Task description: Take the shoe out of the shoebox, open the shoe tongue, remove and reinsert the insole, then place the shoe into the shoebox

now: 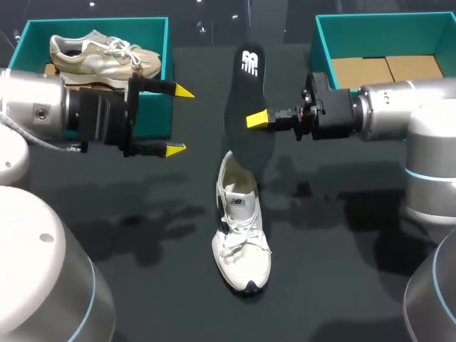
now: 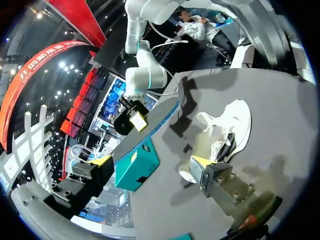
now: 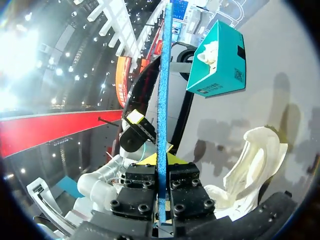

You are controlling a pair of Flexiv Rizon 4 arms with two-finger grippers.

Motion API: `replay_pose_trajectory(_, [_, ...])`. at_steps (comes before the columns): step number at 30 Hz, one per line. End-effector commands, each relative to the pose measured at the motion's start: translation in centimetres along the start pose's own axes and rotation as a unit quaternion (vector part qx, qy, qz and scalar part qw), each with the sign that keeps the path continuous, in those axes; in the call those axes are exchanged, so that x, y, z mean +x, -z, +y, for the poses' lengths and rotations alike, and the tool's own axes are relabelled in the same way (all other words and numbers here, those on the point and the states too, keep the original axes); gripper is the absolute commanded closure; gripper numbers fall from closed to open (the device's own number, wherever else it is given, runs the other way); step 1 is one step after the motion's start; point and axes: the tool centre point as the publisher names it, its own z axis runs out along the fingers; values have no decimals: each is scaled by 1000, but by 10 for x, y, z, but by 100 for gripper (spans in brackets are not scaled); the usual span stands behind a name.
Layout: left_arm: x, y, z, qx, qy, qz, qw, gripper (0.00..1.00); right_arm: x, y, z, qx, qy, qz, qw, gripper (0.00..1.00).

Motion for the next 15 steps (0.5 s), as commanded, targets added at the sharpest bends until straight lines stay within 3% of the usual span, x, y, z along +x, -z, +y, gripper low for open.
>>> replay_pose_trajectory(1, [-5, 8, -3, -12, 115, 121, 986, 0, 0, -2, 0, 0, 0, -1, 1000, 100])
replay_pose_trajectory(11, [-5, 8, -3, -12, 115, 121, 986, 0, 0, -2, 0, 0, 0, -1, 1000, 100])
replay_pose_trajectory(13, [1, -2, 0, -22, 143, 138, 980, 0, -13, -1, 1, -11, 17, -39, 999, 100])
replay_pose_trajectory(15, [7, -7, 6, -31, 193, 158, 968, 0, -21, 1, 4, -9, 35, -20, 999, 100])
